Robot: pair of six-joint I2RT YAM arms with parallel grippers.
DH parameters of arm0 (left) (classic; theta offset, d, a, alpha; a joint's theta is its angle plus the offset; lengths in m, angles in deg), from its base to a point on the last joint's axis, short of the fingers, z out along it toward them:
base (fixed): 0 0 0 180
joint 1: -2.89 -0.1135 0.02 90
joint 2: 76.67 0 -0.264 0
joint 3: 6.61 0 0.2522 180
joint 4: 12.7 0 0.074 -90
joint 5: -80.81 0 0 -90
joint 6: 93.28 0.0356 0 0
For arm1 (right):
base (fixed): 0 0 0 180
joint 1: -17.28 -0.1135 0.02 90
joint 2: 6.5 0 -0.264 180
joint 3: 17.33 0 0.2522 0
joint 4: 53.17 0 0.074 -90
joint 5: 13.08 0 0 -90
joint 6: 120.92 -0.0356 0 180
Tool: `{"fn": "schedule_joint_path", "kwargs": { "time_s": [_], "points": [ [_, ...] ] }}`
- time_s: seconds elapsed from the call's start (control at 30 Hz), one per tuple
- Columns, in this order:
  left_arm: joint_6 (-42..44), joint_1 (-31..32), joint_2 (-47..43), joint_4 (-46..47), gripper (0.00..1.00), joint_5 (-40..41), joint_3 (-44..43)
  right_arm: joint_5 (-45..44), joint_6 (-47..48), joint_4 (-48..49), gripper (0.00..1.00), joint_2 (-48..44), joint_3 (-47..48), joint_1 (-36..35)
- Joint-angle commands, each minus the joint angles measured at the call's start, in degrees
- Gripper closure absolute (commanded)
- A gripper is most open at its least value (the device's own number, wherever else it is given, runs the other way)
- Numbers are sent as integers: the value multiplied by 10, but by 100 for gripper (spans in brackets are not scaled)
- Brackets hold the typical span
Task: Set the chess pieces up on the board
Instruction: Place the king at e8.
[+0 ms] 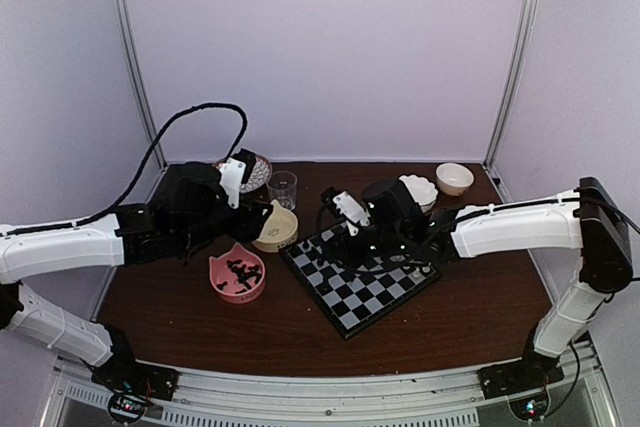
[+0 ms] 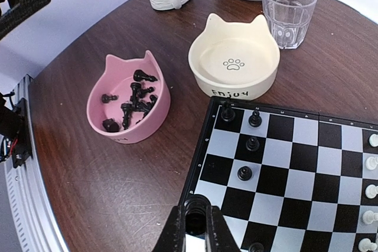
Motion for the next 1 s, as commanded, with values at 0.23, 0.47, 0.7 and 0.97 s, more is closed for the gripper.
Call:
{"fn": "schedule_joint_path", "kwargs": {
  "time_s": [0.23, 0.47, 0.7, 0.97],
  "points": [
    [-19, -24, -72, 58, 30, 213, 109, -93, 72, -79, 100, 88, 77, -48],
    [-9, -23, -76, 67, 30, 220, 115, -102, 80, -82, 100, 113, 95, -53],
    [-9, -23, -76, 74, 30, 197, 118, -112, 82, -86, 100, 140, 116, -54],
    [-9, -23, -78, 69, 30, 185, 115, -131, 82, -93, 100, 170, 139, -54]
  ]
}}
